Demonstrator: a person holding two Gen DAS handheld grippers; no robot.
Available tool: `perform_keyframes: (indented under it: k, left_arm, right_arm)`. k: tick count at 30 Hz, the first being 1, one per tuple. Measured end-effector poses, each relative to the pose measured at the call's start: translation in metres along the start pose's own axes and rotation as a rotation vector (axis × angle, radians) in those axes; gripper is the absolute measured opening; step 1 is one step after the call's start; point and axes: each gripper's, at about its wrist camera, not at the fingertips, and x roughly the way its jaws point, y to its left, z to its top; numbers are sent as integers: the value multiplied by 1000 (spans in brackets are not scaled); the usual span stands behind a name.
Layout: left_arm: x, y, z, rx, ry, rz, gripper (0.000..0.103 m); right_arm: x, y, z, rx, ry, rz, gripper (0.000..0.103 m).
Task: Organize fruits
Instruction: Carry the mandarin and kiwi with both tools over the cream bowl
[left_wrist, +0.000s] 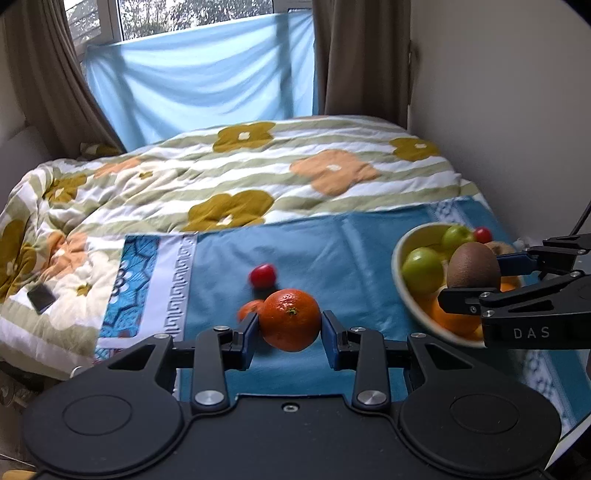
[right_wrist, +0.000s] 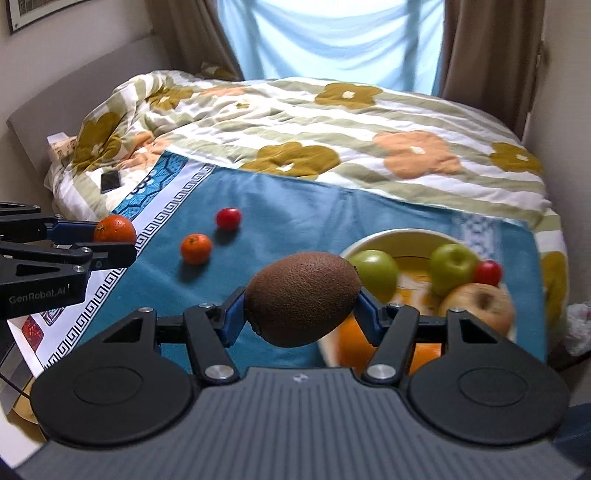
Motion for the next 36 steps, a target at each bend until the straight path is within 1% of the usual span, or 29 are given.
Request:
perform_keyframes:
  k: [7, 10, 15, 25, 32, 36]
  left_arm:
    - [-3, -47, 15, -2, -40, -20, 40]
    - [3, -65, 22, -3, -51, -43, 40]
    - [18, -91, 34, 39, -43, -91, 40]
    - [74, -122, 62, 147, -2, -191, 40]
    - [120, -132, 73, 215, 33, -241, 40]
    - [139, -135, 78, 235, 51, -265, 40]
  right_arm:
    - [-26, -44, -3, -1, -34, -20, 76]
    - [-35, -61, -4, -7, -49, -26, 76]
    - [-41, -84, -8, 16, -60, -56, 76]
    - [-37, -126, -17, 164, -47, -154, 76]
    - [-22, -138, -18, 231, -29, -192, 76]
    - [-15, -142, -17, 263, -21, -208, 76]
